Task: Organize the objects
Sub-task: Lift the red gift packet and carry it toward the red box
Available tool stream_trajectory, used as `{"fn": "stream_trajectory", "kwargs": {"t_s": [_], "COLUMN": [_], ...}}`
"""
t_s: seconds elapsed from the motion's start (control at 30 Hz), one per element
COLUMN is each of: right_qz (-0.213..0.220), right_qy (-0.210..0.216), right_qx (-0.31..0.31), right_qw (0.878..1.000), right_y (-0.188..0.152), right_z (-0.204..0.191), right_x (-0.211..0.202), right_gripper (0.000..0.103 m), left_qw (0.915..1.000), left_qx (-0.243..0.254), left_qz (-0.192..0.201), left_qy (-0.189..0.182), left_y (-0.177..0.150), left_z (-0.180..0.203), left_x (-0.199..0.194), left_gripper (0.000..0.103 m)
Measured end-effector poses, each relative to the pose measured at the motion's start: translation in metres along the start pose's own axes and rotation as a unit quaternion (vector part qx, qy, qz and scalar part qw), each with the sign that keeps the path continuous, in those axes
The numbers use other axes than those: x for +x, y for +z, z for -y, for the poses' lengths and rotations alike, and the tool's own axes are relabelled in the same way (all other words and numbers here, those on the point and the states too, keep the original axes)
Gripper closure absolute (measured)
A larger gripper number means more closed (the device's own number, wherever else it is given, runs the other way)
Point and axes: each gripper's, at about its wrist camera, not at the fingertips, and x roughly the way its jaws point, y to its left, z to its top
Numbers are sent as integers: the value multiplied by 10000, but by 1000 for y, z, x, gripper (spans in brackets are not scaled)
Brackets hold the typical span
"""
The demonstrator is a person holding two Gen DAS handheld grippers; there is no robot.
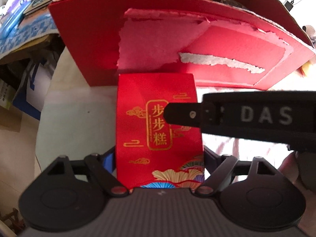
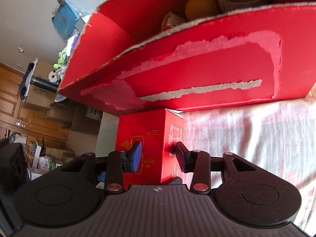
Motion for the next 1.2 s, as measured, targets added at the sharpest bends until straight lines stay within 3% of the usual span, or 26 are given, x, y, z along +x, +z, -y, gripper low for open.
{"fn": "stream_trajectory", "kwargs": {"t_s": [0.23,0.83,0.97,1.2], "right_qz": [-88,-104,-205,-171], "right_qy": [93,235,319,288], "right_qx": [223,416,495,281], "right_qw": [9997,9988,9981,9990], "right_y": [-2,-4,-6,-8], "right_z": [7,21,28,24], "right_x": [2,-6,-4,-8], "right_gripper": [50,51,45,48], "left_qw": [9999,9987,9982,9976], "left_qx": [141,424,481,509], "left_qz": [-9,51,48,89], "left_qy": [66,271,343,466], "left_y": [-3,-14,-17,-24], "left_z": [4,19,23,31], "left_x": [2,2,4,5], "left_gripper": [21,23,23,23]}}
